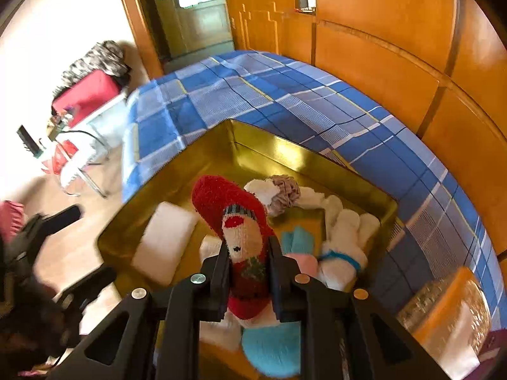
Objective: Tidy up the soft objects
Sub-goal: 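Carry the red Santa sock into the gold tray and release it with the right tool, then move the right tool back over the bed toward the pink towel roll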
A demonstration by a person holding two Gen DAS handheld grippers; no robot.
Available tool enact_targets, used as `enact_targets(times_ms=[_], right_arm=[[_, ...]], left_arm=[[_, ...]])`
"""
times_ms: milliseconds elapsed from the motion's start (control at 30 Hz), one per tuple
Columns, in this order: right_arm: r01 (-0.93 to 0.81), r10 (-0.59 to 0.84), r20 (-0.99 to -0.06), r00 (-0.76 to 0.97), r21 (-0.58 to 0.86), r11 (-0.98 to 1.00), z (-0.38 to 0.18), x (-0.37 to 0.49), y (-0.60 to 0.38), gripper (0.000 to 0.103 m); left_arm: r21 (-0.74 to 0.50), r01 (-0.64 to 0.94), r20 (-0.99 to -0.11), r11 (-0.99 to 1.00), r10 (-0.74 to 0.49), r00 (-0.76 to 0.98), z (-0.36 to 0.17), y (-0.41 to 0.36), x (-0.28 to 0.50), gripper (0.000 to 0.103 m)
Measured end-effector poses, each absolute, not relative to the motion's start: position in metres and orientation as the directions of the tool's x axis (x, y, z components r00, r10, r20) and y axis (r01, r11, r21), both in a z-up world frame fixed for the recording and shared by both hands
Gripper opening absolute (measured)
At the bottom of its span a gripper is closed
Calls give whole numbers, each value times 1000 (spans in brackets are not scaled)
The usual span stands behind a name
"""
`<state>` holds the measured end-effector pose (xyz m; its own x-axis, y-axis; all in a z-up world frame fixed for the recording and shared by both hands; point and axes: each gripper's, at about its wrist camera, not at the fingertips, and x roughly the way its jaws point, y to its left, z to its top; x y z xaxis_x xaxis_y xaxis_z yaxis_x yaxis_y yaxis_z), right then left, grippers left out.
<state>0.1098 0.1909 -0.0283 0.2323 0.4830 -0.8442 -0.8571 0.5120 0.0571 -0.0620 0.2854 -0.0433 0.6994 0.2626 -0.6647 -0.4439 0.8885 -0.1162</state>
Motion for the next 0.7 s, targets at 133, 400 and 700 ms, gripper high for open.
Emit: enact_targets(times_ms=[133,400,700], right_arm=[[-833,448,-866,220,72,548,-49,117,205,41],[-793,470,-848,247,102,601,-44,111,184,47],[-750,477,-759,442,-22,661,-18,71,142,47]], left_arm=[[-114,-434,-666,894,256,700,-44,281,-61,102],[-105,-423,-662,900,254,705,-43,273,-60,102],[-86,-391,-648,916,247,720,-37,258,-59,102]])
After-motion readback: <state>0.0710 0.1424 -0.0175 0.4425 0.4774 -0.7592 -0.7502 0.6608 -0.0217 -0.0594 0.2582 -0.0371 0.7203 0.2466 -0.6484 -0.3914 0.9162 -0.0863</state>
